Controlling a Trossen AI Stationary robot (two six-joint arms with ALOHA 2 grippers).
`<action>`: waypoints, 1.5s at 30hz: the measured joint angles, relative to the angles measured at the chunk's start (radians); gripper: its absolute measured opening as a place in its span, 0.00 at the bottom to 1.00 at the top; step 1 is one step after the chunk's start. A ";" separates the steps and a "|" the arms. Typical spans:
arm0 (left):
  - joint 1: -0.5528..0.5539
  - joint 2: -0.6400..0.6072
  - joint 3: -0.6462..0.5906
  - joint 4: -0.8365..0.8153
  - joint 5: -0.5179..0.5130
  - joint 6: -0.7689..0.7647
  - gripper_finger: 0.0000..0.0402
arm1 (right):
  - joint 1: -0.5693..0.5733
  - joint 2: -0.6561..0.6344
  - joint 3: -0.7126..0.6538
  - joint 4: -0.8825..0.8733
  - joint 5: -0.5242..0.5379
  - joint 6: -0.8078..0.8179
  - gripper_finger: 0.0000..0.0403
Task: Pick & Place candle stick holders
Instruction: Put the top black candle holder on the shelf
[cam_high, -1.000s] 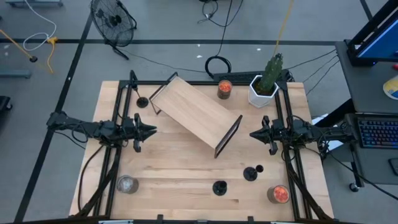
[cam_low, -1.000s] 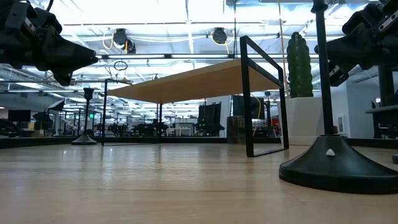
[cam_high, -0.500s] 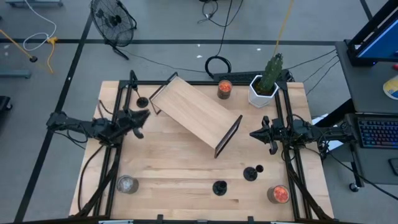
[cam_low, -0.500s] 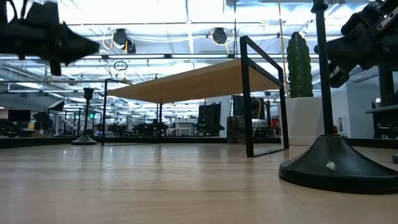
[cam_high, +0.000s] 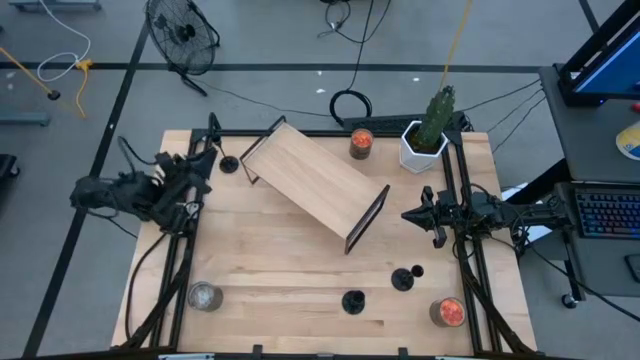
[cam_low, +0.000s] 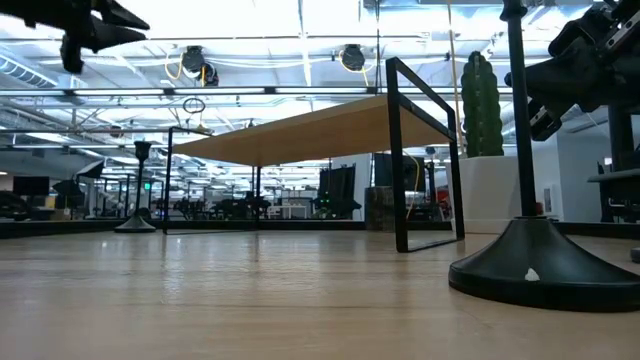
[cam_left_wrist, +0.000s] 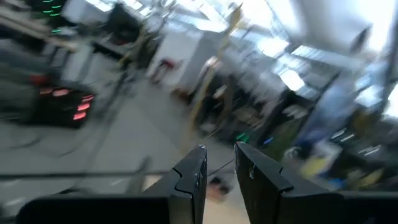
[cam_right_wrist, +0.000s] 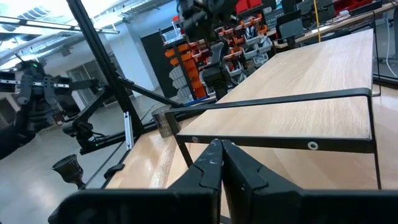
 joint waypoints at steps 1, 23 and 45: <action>0.000 0.028 0.047 -0.073 -0.020 -0.029 0.22 | 0.000 0.000 0.000 0.001 0.002 -0.002 0.00; 0.295 0.691 0.756 -0.628 0.106 -0.188 0.22 | 0.000 0.000 0.000 0.003 -0.002 -0.077 0.00; 1.103 0.980 0.989 -1.241 0.788 -0.386 0.22 | 0.000 0.000 0.000 0.003 -0.002 -0.079 0.00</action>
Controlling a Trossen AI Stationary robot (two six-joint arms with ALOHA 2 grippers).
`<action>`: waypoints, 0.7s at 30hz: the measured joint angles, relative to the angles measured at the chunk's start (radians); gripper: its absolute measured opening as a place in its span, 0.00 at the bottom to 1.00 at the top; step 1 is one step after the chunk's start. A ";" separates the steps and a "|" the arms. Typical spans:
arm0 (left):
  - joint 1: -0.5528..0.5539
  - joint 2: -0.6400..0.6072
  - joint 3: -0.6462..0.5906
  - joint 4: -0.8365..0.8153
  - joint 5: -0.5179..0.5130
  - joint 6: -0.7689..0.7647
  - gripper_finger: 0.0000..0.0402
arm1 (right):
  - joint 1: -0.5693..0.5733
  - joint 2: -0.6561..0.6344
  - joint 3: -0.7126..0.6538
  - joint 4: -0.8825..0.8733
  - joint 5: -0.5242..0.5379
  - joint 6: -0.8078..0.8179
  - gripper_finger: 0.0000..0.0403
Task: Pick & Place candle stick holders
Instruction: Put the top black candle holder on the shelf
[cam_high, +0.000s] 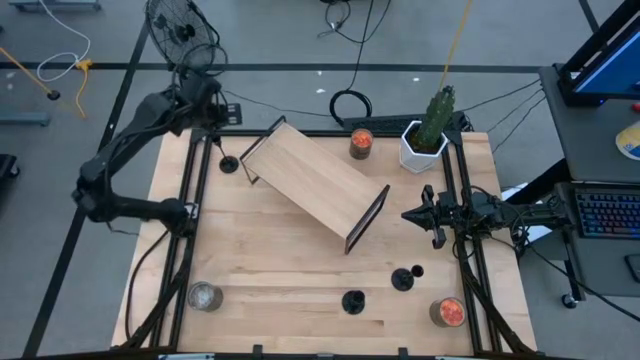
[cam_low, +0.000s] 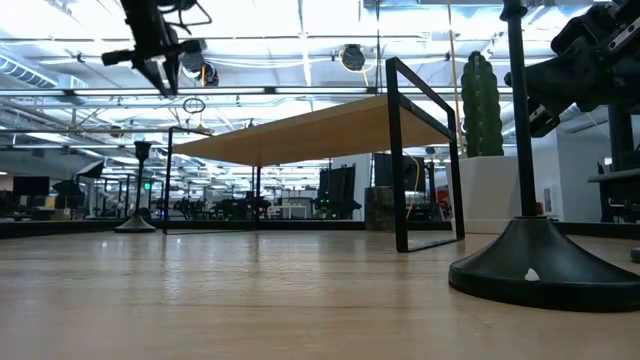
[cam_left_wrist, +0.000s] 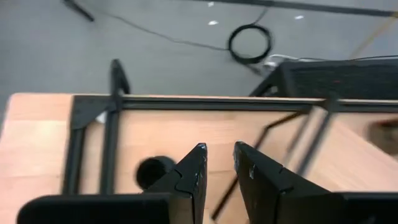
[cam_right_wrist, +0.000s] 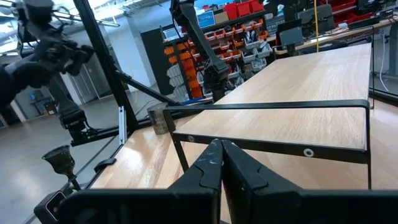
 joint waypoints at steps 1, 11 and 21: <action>0.017 0.006 0.000 0.000 0.004 0.001 0.22 | 0.000 0.000 0.000 0.000 0.000 0.000 0.00; 0.084 0.019 0.000 -0.130 0.056 -0.009 0.22 | 0.000 0.000 0.000 0.000 0.000 0.000 0.00; 0.084 0.023 0.000 -0.132 0.052 -0.023 0.22 | 0.000 0.000 0.000 0.000 0.000 0.000 0.00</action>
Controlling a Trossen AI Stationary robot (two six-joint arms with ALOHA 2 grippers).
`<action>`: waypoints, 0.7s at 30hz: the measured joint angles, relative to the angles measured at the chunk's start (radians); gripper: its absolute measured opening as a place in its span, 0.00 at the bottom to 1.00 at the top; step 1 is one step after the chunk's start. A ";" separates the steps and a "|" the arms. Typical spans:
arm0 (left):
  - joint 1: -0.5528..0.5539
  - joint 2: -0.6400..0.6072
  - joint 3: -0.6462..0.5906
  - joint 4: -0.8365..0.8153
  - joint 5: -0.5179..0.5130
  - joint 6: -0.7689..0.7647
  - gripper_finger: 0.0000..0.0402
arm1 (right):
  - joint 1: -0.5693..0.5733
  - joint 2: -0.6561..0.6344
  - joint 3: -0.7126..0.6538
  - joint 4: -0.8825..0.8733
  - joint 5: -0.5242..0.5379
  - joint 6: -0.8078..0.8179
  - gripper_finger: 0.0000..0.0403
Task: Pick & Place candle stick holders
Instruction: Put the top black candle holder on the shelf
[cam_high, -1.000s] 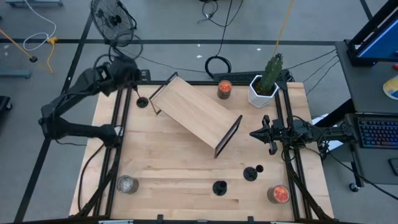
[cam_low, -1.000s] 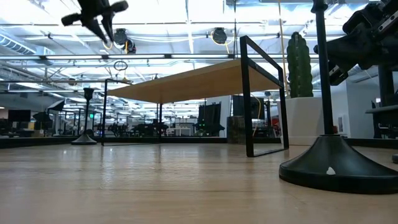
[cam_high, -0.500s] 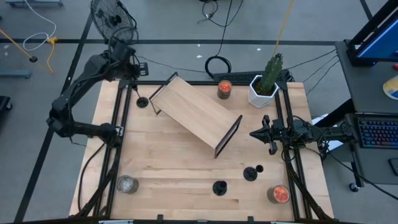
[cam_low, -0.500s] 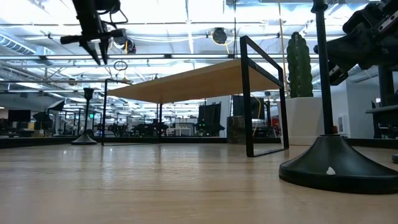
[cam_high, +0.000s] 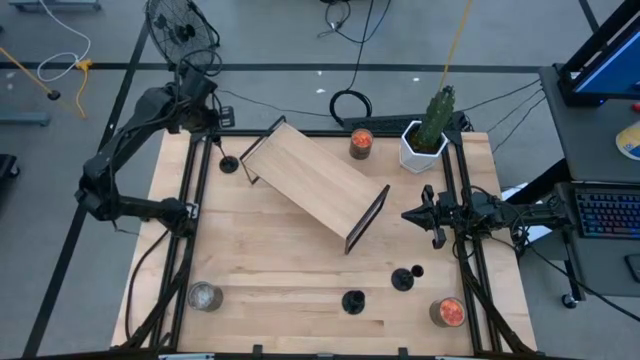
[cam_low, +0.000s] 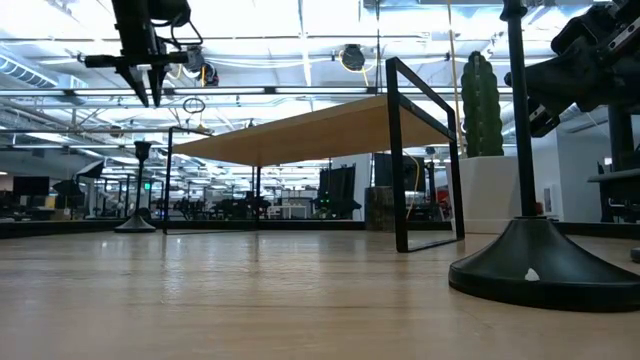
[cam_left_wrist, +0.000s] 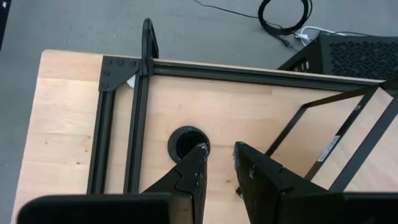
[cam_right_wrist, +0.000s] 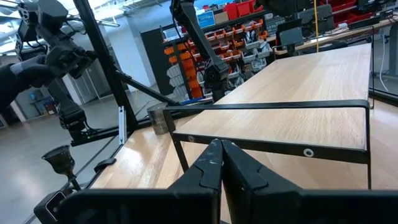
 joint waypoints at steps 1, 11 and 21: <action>0.000 0.004 0.000 0.000 0.000 -0.007 0.22 | 0.000 0.000 0.000 0.000 0.000 0.000 0.00; 0.028 0.108 0.000 -0.039 -0.001 -0.095 0.22 | 0.000 0.000 0.000 0.000 0.000 0.000 0.00; 0.030 0.130 -0.001 -0.071 0.007 -0.146 0.22 | 0.000 0.000 0.000 0.000 -0.003 0.000 0.00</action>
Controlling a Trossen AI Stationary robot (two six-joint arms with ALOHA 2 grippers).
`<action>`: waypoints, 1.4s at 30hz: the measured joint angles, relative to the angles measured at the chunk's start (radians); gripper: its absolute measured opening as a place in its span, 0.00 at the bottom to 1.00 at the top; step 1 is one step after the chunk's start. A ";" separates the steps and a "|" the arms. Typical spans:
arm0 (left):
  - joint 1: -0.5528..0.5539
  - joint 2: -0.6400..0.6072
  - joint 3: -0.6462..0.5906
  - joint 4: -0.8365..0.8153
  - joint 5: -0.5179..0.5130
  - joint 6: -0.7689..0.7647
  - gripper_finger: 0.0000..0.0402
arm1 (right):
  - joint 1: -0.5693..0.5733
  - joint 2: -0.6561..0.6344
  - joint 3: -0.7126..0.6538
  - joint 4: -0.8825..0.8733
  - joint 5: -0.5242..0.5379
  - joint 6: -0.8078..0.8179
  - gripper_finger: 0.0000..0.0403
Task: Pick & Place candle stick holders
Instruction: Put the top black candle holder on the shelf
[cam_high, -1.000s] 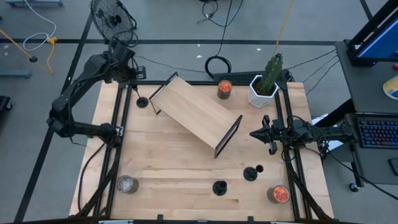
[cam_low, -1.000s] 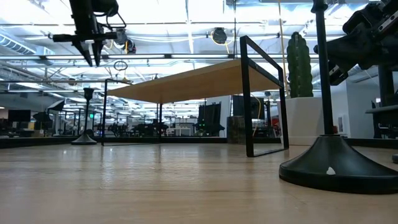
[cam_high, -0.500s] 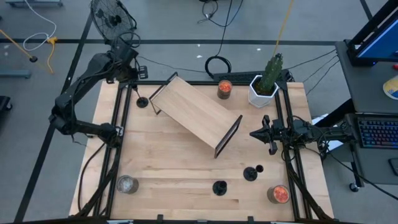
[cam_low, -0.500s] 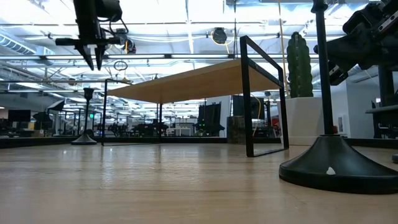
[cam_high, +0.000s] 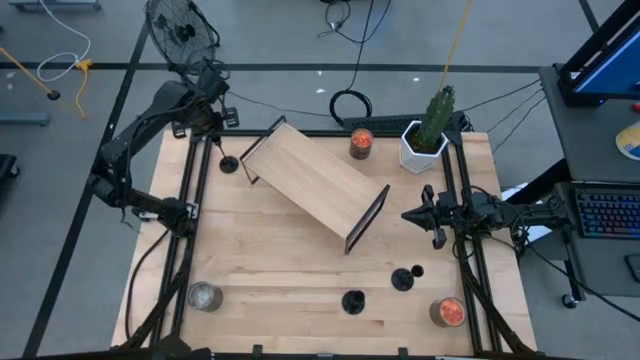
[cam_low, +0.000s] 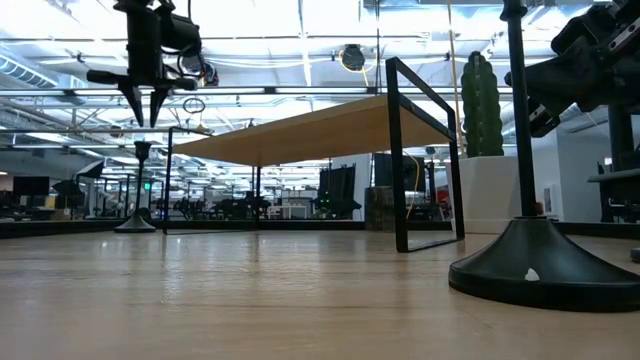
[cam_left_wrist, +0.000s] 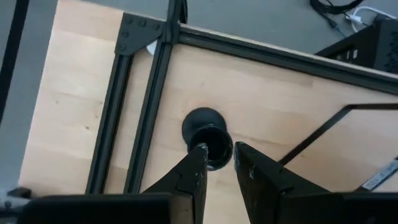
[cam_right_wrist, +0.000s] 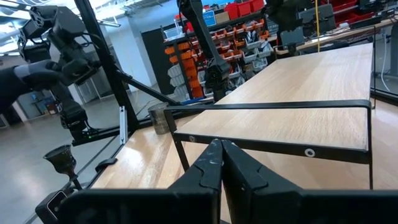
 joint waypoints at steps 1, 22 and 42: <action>0.000 0.000 0.000 -0.008 0.012 -0.016 0.22 | 0.000 0.000 0.000 0.000 0.000 -0.001 0.00; -0.053 0.000 0.000 -0.016 0.068 0.007 0.22 | 0.000 0.000 0.000 0.000 0.000 -0.004 0.00; -0.057 0.000 0.000 -0.015 0.048 0.117 0.22 | 0.000 0.000 0.000 0.000 0.000 -0.004 0.00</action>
